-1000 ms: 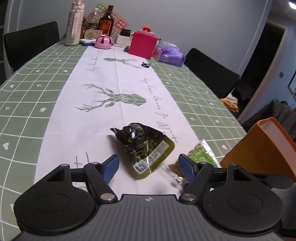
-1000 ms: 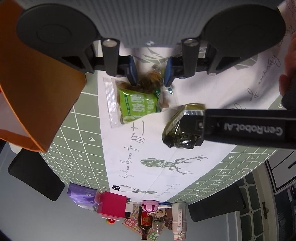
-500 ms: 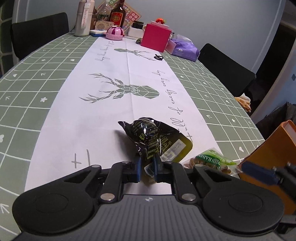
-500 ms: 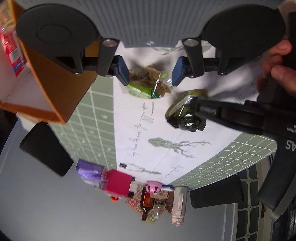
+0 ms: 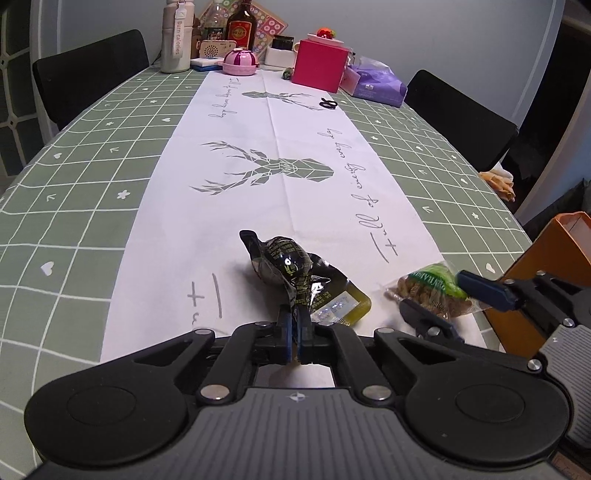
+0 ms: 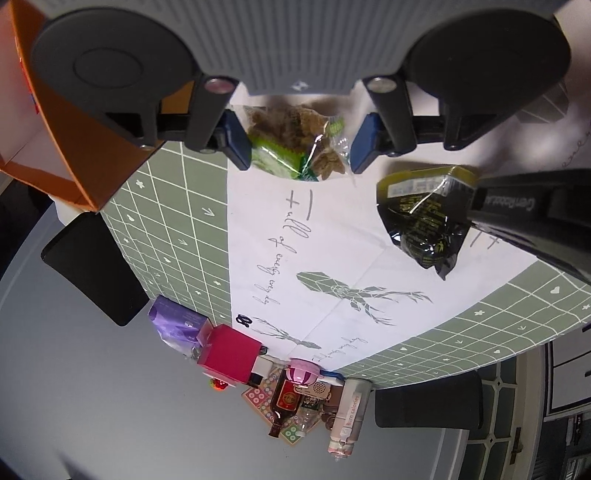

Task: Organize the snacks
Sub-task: 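Grasp the dark green pouch with the left gripper while the right grasps the raisin pack, then lift the pouch and raisin pack and carry both over the orange box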

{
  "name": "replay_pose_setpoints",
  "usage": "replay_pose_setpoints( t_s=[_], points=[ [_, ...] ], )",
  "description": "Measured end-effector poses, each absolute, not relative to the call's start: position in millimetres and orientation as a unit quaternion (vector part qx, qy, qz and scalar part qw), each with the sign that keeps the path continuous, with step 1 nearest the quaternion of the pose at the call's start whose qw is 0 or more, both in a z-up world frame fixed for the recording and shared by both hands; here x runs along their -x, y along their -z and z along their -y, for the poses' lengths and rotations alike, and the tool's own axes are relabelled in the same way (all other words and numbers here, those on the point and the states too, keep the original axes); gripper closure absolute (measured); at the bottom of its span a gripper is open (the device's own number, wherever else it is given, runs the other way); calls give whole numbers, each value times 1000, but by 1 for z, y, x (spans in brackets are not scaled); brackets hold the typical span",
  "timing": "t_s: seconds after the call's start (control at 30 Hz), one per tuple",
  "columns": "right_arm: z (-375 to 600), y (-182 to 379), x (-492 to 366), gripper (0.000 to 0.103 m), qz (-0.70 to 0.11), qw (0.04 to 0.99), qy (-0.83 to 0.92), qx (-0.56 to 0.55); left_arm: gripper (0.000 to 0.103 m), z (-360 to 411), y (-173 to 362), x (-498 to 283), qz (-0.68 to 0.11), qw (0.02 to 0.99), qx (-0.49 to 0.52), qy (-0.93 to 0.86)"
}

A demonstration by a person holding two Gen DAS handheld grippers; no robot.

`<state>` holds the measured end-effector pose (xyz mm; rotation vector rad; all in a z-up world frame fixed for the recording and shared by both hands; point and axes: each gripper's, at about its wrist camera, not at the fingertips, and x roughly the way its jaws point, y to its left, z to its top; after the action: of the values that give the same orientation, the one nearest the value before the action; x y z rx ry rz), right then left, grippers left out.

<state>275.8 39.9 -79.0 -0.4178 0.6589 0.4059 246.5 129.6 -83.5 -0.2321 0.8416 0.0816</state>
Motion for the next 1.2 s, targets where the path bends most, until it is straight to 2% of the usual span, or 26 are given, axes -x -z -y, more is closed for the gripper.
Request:
replay_pose_setpoints(
  t_s=[0.2, 0.23, 0.27, 1.2],
  points=[
    [-42, 74, -263, 76, -316, 902, -203, 214, 102, -127, 82, -226, -414, 903, 108, -44],
    [-42, 72, -260, 88, -317, 901, -206, 214, 102, -126, 81, -222, -415, 902, 107, -44],
    [-42, 71, -256, 90, -318, 900, -206, 215, 102, -125, 81, -218, -417, 902, 106, -45],
    [43, 53, -94, 91, -346, 885, -276, 146, 102, -95, 79, -65, -441, 889, 121, 35]
  ],
)
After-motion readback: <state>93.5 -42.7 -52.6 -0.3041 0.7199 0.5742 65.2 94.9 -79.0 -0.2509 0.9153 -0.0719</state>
